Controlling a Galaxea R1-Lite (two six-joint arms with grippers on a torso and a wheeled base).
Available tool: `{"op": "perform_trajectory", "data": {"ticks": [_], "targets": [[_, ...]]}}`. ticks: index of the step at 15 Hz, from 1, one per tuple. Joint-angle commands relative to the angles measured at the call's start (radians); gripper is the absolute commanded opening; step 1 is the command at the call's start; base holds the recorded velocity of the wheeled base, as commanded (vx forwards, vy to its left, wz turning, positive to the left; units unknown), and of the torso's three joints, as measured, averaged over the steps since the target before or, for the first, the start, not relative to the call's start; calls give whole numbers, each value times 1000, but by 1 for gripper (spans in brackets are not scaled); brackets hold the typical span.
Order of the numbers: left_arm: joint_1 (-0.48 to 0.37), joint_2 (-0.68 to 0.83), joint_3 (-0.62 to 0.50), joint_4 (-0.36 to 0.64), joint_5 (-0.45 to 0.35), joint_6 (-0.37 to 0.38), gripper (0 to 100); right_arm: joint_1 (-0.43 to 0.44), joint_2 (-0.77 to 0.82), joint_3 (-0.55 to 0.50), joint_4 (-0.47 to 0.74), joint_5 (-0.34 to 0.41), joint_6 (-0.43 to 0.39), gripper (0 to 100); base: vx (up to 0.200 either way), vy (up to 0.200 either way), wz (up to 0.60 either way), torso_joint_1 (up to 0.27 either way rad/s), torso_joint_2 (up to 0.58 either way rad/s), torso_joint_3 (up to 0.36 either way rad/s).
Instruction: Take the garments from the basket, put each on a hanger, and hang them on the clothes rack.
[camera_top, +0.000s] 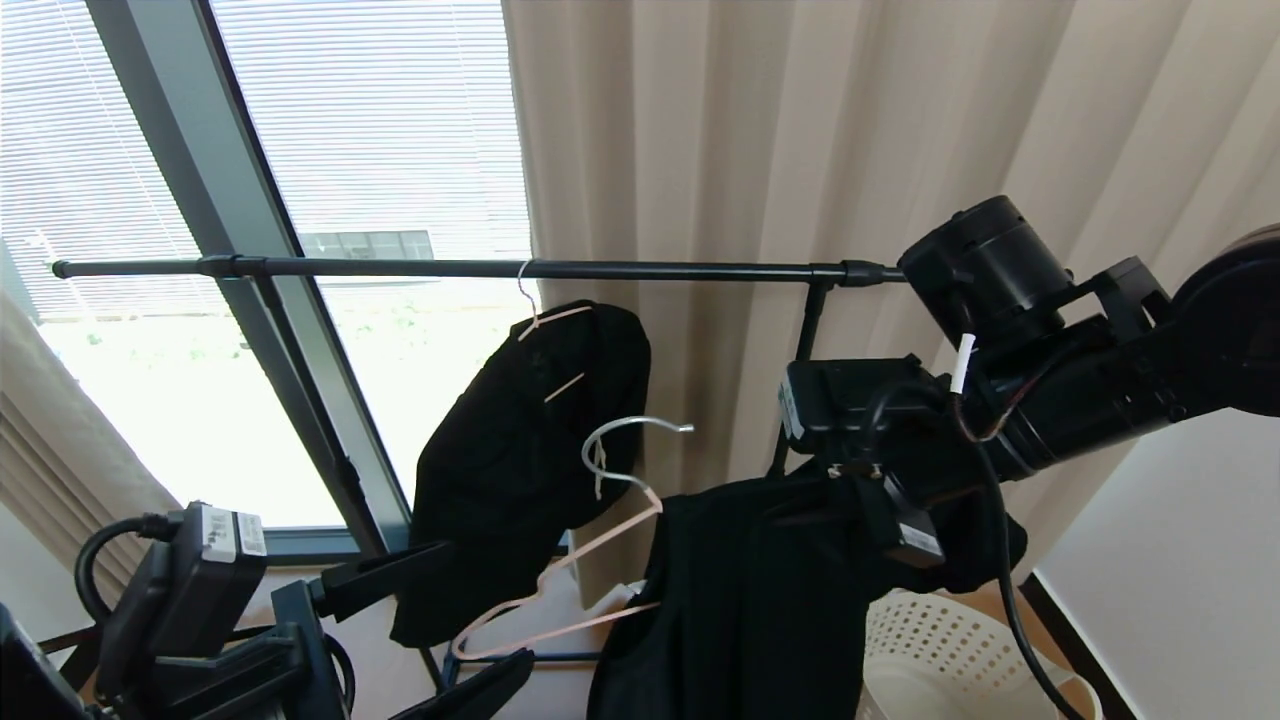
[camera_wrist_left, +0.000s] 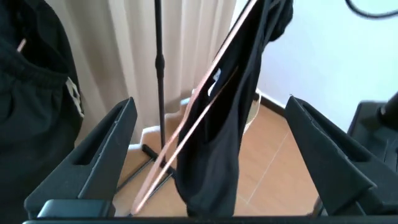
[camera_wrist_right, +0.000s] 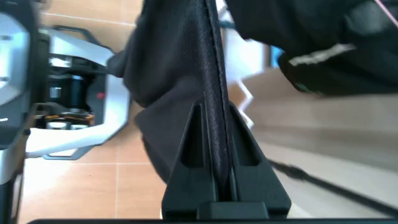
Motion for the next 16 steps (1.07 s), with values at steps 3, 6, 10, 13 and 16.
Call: {"op": "perform_trajectory", "data": {"ticks": [3,6,10,13,16], "targets": [[5,150,-30,4,1,-65,100,54,-59,64,-126,-225,79,0,0,0,0,0,0,0],[5,257,-62,1,7,-143,100,77,-128,305,-449,-346,150,0,0,0,0,0,0,0],[-30,365,-119,3,92,-229,100,114,-173,673,-965,-430,197,0,0,0,0,0,0,0],[-47,431,-156,3,144,-290,100,114,-119,807,-1264,-435,196,0,0,0,0,0,0,0],[-53,467,-188,4,175,-338,100,114,-125,817,-1282,-435,196,0,0,0,0,0,0,0]]}}
